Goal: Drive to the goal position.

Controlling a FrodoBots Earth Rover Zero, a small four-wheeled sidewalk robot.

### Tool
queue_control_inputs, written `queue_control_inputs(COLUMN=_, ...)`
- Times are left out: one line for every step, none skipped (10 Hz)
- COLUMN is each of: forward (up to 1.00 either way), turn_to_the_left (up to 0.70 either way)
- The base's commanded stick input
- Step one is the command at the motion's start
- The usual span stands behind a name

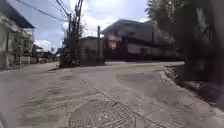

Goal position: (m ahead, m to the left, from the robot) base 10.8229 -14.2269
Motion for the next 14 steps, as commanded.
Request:
queue_control_inputs(forward=1.00, turn_to_the_left=-0.38)
queue_control_inputs(forward=1.00, turn_to_the_left=-0.15)
queue_control_inputs(forward=1.00, turn_to_the_left=-0.08)
queue_control_inputs(forward=1.00, turn_to_the_left=-0.05)
queue_control_inputs(forward=1.00, turn_to_the_left=-0.02)
queue_control_inputs(forward=1.00, turn_to_the_left=0.00)
queue_control_inputs(forward=1.00, turn_to_the_left=0.00)
queue_control_inputs(forward=1.00, turn_to_the_left=0.00)
queue_control_inputs(forward=1.00, turn_to_the_left=0.00)
queue_control_inputs(forward=1.00, turn_to_the_left=0.00)
queue_control_inputs(forward=1.00, turn_to_the_left=0.00)
queue_control_inputs(forward=1.00, turn_to_the_left=0.00)
queue_control_inputs(forward=1.00, turn_to_the_left=0.00)
queue_control_inputs(forward=1.00, turn_to_the_left=0.01)
